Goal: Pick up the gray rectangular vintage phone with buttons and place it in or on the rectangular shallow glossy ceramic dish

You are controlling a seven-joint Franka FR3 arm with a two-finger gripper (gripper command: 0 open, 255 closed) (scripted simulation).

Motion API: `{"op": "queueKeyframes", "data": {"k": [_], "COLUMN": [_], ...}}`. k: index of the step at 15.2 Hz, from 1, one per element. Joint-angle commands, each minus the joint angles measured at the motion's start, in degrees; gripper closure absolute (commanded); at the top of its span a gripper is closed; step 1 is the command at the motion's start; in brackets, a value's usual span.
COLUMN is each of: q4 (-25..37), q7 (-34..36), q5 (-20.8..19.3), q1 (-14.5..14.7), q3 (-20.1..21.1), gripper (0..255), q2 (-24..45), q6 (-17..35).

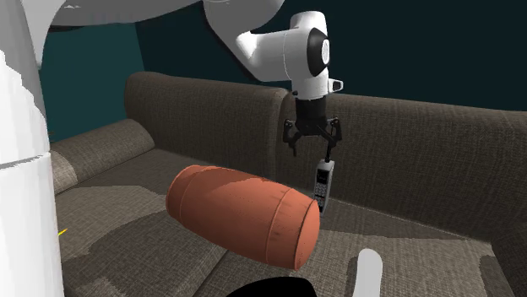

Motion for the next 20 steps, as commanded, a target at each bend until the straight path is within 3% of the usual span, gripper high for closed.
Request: {"op": "queueKeyframes", "data": {"k": [1, 3, 11, 18, 19, 20], "q4": [4.09, 7.29, 4.52, 4.55, 4.55, 4.55], "q7": [-0.49, -0.87, -1.32, -1.32, -1.32, -1.32], "q5": [1.66, 2.78, 3.51, 3.51, 3.51, 3.51], "q1": [-1.72, -3.21, -3.81, -3.82, -3.82, -3.82], "q3": [-0.22, -0.32, 0.05, 0.06, 0.06, 0.06], "gripper": [0, 0, 0, 0, 255, 255], "q2": [4.43, 7.57, 9.73, 9.74, 9.74, 9.74], "q6": [-0.19, -0.62, 4.26, 4.24, 4.24, 4.24]}}
